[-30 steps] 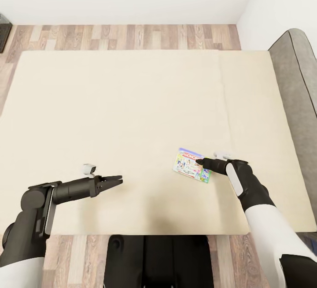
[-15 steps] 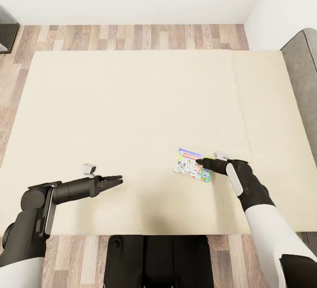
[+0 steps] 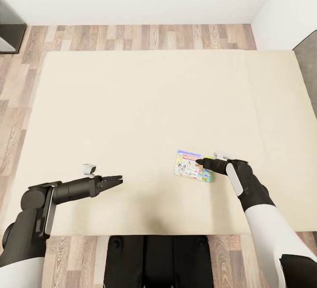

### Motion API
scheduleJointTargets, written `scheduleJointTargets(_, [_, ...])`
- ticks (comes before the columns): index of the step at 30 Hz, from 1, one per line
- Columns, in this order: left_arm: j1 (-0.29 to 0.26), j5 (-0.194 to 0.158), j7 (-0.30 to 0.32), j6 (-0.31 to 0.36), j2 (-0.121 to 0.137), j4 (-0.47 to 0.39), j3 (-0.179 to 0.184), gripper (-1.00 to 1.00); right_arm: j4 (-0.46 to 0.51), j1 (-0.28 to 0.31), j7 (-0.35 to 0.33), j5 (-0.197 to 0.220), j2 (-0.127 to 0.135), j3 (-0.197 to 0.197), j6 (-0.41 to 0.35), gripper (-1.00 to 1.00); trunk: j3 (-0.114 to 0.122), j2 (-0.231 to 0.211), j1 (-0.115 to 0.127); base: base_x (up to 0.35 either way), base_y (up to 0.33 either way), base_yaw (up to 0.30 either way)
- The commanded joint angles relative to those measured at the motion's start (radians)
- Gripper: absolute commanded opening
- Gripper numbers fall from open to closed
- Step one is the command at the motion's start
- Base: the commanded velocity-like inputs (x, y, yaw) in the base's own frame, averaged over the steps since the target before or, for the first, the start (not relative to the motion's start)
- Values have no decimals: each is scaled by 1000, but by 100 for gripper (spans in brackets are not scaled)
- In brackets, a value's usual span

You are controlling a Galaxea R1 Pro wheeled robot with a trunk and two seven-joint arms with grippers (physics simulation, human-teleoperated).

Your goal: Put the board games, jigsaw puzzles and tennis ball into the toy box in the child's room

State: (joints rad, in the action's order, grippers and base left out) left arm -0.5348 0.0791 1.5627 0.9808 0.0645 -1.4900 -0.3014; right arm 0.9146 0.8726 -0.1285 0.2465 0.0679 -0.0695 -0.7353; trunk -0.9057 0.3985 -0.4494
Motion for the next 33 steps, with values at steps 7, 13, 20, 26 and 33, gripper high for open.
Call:
scheduleJointTargets(7, [-1, 8, 8, 10, 0, 0, -1, 100, 1, 0, -7, -3, 0, -3, -6, 100, -1, 2, -1, 0, 263, 0])
scheduleJointTargets(13, [-1, 8, 8, 10, 1, -1, -1, 100, 3, 0, -7, -2, 0, -3, -6, 100, -1, 2, -1, 0, 263, 0])
scheduleJointTargets(20, [-1, 8, 8, 10, 1, -1, -1, 100, 3, 0, -7, -2, 0, -2, -6, 100, -1, 2, -1, 0, 137, 0])
scheduleJointTargets(26, [-1, 8, 8, 10, 1, -1, -1, 100, 3, 0, -7, -2, 0, -2, -6, 100, -1, 2, -1, 0, 14, 0])
scheduleJointTargets(33, [-1, 8, 8, 10, 1, -1, -1, 100, 3, 0, -7, 0, 0, -3, -8, 100, -1, 2, -1, 0, 4, 0])
